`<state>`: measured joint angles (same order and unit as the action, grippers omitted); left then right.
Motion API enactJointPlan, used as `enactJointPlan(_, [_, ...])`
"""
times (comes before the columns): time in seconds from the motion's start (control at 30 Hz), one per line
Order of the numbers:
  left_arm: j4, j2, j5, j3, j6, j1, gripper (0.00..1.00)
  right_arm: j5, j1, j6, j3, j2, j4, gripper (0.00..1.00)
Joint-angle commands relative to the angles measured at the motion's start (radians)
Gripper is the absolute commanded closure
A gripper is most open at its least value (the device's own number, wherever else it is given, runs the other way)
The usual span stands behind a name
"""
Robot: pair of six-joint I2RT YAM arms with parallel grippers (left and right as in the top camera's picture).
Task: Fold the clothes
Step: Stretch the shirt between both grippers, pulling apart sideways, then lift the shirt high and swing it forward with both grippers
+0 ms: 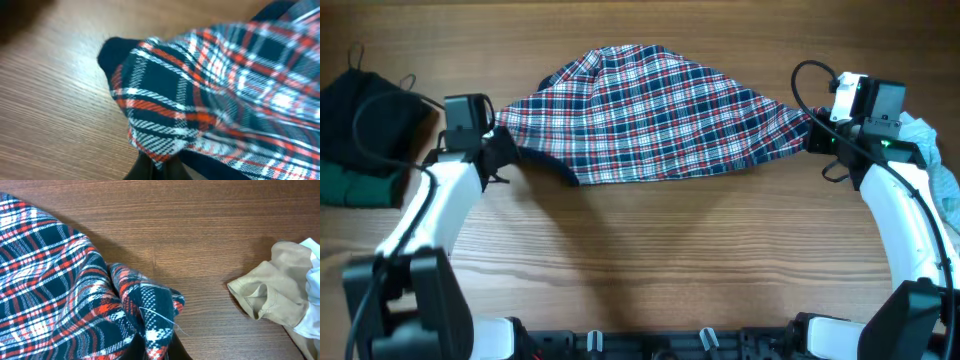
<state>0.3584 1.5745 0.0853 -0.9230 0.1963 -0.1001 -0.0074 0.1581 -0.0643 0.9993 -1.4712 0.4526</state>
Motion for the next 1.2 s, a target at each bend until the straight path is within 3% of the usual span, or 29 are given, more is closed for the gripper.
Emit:
enactJointPlan(0.0, [-0.005,-0.096,0.018,-0.018,-0.009,-0.003,0.96,-0.016,0.000,0.012,0.022,-0.008,-0.002,0.96])
enactJointPlan(0.2, [-0.048,-0.174,0.017,-0.042,-0.010,-0.003,0.96,-0.021,0.000,0.041,0.038,0.009,-0.001,0.96])
enactJointPlan(0.37, [-0.010,-0.174,-0.045,-0.162,-0.009,-0.003,0.96,-0.020,0.000,0.065,0.170,0.094,0.122,0.96])
enactJointPlan(0.7, [0.204,-0.174,-0.085,-0.447,-0.037,-0.003,0.96,-0.069,0.000,0.068,0.420,0.116,0.232,0.96])
enactJointPlan(0.97, [0.509,-0.174,-0.157,-0.811,-0.059,-0.003,0.96,-0.039,0.000,0.038,0.673,0.116,0.410,0.96])
enactJointPlan(1.17, [0.652,-0.174,-0.193,-1.004,-0.058,-0.003,0.96,-0.012,0.000,0.015,0.828,0.116,0.531,0.96])
